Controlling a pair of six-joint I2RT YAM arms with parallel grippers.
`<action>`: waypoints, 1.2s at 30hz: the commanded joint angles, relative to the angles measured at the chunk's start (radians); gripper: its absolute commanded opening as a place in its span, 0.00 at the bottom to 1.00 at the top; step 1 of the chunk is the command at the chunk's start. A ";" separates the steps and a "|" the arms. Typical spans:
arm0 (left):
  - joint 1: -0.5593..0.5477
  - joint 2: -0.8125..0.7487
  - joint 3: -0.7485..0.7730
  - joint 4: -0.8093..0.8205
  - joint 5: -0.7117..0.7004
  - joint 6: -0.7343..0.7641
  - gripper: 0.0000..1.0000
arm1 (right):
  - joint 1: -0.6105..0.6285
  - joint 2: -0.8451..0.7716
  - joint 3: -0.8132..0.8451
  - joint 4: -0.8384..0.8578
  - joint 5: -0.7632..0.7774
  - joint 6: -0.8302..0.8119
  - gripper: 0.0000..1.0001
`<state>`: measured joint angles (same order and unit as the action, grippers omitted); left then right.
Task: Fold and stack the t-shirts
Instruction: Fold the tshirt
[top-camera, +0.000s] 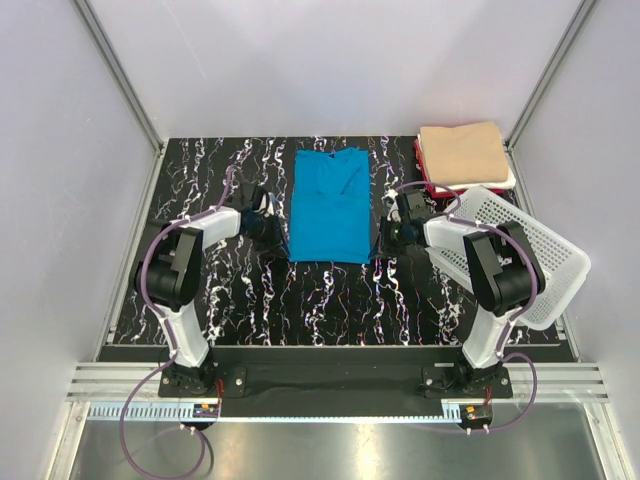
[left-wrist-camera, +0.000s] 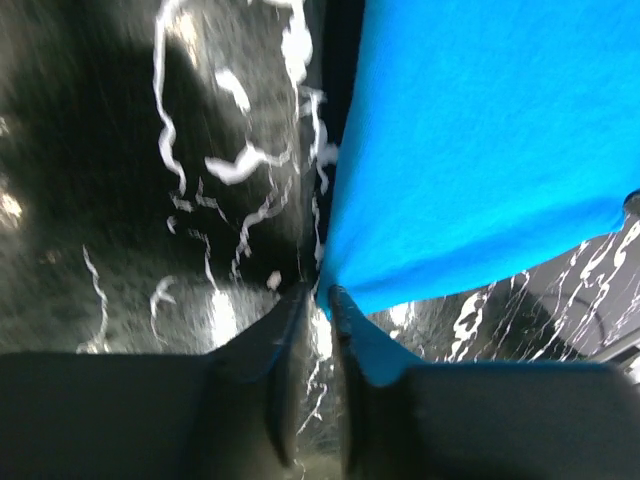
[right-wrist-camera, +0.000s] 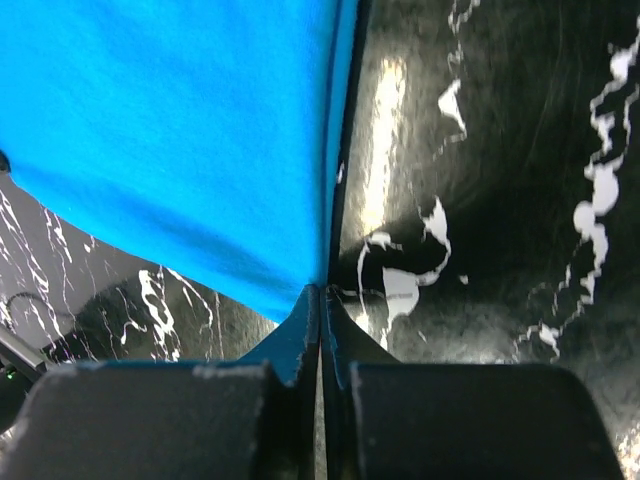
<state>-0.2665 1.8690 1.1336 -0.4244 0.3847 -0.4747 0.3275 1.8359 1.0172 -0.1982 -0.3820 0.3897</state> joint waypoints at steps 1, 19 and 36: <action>-0.002 -0.093 -0.032 0.012 -0.050 -0.001 0.27 | 0.005 -0.072 -0.026 -0.004 0.014 0.000 0.01; -0.142 -0.053 0.127 0.045 0.097 -0.039 0.26 | 0.088 -0.049 0.144 -0.141 -0.011 0.098 0.12; -0.135 -0.151 -0.012 -0.009 -0.101 -0.013 0.30 | 0.090 -0.130 0.021 -0.158 0.143 0.084 0.16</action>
<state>-0.4110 1.8229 1.0969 -0.3965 0.3546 -0.5159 0.4133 1.8023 1.0496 -0.3286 -0.2897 0.4686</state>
